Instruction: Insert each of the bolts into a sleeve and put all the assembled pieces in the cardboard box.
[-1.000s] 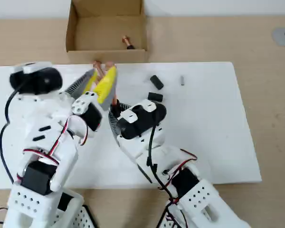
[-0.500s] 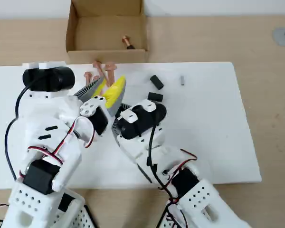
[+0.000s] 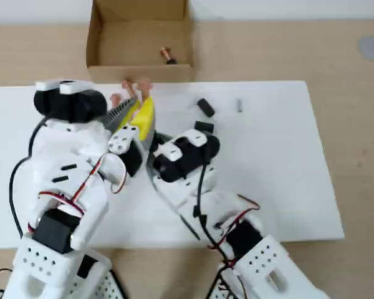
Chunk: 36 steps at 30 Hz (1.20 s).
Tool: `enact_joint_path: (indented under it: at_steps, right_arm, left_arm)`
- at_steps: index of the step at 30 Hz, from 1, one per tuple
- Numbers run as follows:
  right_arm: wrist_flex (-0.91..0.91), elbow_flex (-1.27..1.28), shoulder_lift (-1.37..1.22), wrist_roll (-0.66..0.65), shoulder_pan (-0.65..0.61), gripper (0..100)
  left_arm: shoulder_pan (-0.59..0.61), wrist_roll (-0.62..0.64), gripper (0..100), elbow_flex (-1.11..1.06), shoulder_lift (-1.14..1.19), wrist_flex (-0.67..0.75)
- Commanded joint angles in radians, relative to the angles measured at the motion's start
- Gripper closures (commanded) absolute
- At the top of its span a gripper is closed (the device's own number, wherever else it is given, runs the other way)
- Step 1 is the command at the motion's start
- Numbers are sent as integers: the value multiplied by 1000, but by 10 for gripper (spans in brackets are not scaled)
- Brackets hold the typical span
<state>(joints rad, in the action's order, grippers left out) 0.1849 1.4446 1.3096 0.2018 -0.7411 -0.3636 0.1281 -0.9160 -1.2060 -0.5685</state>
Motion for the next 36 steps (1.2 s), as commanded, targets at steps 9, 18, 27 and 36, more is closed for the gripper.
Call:
enact_joint_path:
  at_steps: [9, 18, 27, 36]
  right_arm:
    - [-5, -93, 27, 3, -15, 989]
    - [-3, -93, 27, 3, -15, 989]
    - [-3, -93, 27, 3, -15, 989]
    - [-3, -93, 27, 3, -15, 989]
  left_arm:
    - [6, -60, 995, 8, 2, 18]
    - [6, 9, 995, 126, -7, -71]
    - [2, 41, 995, 367, -8, -382]
    - [-57, 41, 995, 404, -4, -457]
